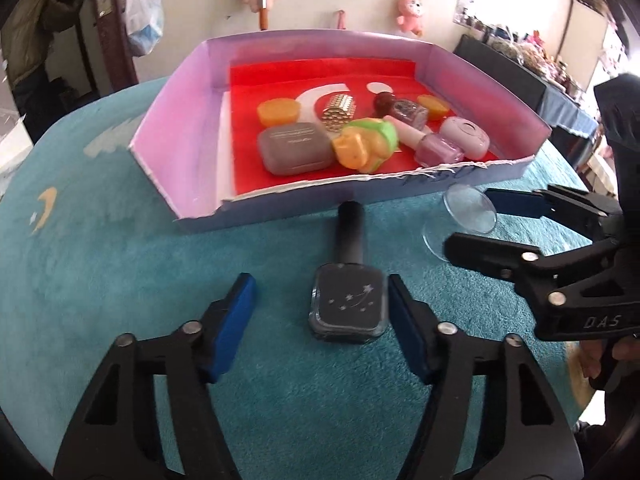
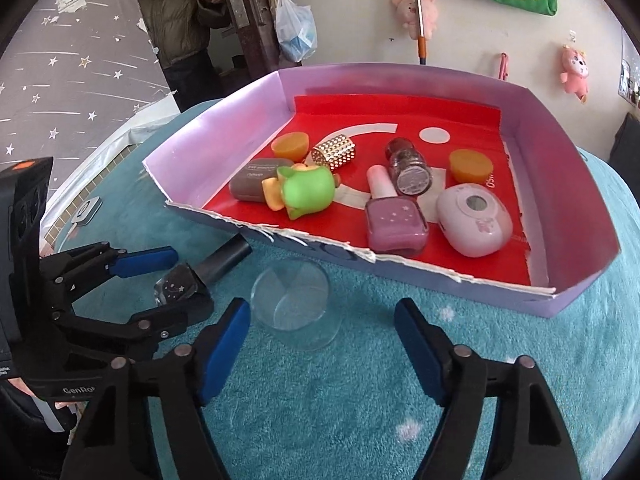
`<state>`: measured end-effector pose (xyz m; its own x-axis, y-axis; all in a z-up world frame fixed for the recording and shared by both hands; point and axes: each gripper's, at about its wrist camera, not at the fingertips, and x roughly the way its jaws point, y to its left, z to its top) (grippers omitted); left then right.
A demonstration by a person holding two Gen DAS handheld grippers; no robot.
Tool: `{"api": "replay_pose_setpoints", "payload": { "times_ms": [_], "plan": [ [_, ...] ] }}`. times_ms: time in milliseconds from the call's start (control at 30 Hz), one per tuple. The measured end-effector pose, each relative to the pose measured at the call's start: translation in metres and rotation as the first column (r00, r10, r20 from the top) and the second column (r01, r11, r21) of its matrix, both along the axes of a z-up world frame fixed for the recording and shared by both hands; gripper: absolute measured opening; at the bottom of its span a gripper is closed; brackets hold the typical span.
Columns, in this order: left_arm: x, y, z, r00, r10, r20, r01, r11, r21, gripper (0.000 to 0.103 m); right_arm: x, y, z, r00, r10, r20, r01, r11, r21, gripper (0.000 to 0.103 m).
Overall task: Organize rigid objects
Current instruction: 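Grasp the black nail polish with the left tool while the right tool grasps the clear glass cup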
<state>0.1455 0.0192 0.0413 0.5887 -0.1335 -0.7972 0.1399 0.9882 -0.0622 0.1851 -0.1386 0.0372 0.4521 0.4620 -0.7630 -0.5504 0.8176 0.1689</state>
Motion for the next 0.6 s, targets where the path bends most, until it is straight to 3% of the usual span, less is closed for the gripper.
{"api": "replay_pose_setpoints", "payload": {
  "times_ms": [100,300,600],
  "plan": [
    [0.003,-0.003,0.0,1.0,-0.014,0.007,0.014,1.0,-0.004,0.053,0.0,0.004,-0.001,1.0,0.01,0.005,-0.01,1.0,-0.005,0.07],
    [0.003,-0.008,0.001,0.999,-0.051,0.016,0.051,0.998,-0.026,0.034,-0.003,0.007,-0.001,1.0,0.024,0.009,-0.024,1.0,-0.003,0.044],
    [-0.008,-0.009,0.004,0.998,-0.042,0.043,0.045,0.998,-0.051,0.034,-0.024,-0.009,0.017,0.998,-0.009,0.069,0.009,1.0,0.004,0.044]
  ]
}}
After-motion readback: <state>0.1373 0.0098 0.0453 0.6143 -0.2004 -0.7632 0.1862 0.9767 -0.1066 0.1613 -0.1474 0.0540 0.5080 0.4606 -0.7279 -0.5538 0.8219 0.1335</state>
